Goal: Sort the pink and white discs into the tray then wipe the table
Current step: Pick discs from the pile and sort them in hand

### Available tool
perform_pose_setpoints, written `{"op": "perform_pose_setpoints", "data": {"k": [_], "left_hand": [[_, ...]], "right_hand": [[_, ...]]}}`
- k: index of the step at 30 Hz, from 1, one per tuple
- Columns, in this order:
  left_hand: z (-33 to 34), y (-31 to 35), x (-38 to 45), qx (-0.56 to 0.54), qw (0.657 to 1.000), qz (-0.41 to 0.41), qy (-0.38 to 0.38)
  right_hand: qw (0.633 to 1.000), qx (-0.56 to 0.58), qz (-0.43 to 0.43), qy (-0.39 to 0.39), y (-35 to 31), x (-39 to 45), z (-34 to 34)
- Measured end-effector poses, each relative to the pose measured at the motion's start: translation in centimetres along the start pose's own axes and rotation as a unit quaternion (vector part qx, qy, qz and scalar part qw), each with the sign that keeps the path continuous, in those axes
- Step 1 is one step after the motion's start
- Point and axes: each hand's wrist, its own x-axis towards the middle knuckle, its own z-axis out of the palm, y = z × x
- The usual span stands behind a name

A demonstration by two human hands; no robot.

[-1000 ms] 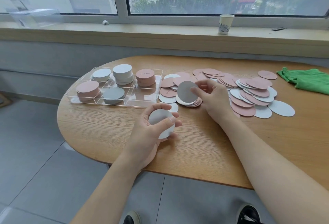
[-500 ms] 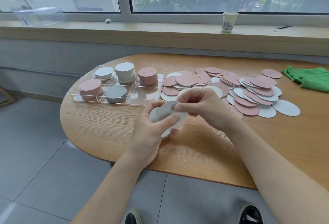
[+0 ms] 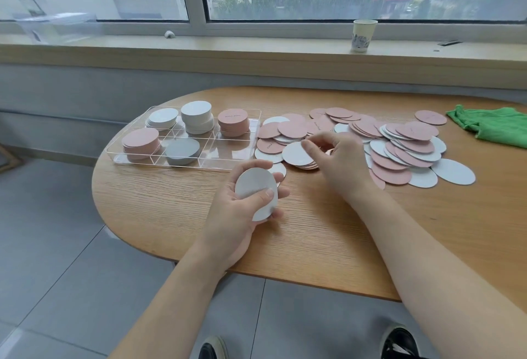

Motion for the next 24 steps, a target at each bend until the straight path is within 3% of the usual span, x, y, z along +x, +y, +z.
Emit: {"op": "perform_pose_setpoints", "data": {"k": [4, 8, 13, 19, 21, 24], "left_hand": [[0.0, 0.1, 0.0, -0.002, 1.000, -0.012, 0.004], [0.2, 0.2, 0.0, 0.001, 1.000, -0.013, 0.009], [0.4, 0.4, -0.1, -0.003, 1.000, -0.015, 0.019], [0.6, 0.5, 0.0, -0.009, 0.999, -0.016, 0.027], [0.5, 0.4, -0.1, -0.003, 1.000, -0.011, 0.027], [0.5, 0.3, 0.0, -0.003, 0.999, -0.008, 0.037]], "right_hand": [[0.992, -0.101, 0.045, -0.053, 1.5, 0.8, 0.3], [0.980, -0.181, 0.055, -0.055, 1.6, 1.4, 0.7], [0.987, -0.152, 0.042, -0.036, 1.3, 1.3, 1.2], [0.995, 0.089, 0.036, -0.001, 0.7, 0.8, 0.3], [0.973, 0.220, 0.056, -0.031, -0.4, 0.4, -0.5], [0.908, 0.389, 0.088, -0.131, -1.8, 0.0, -1.5]]}}
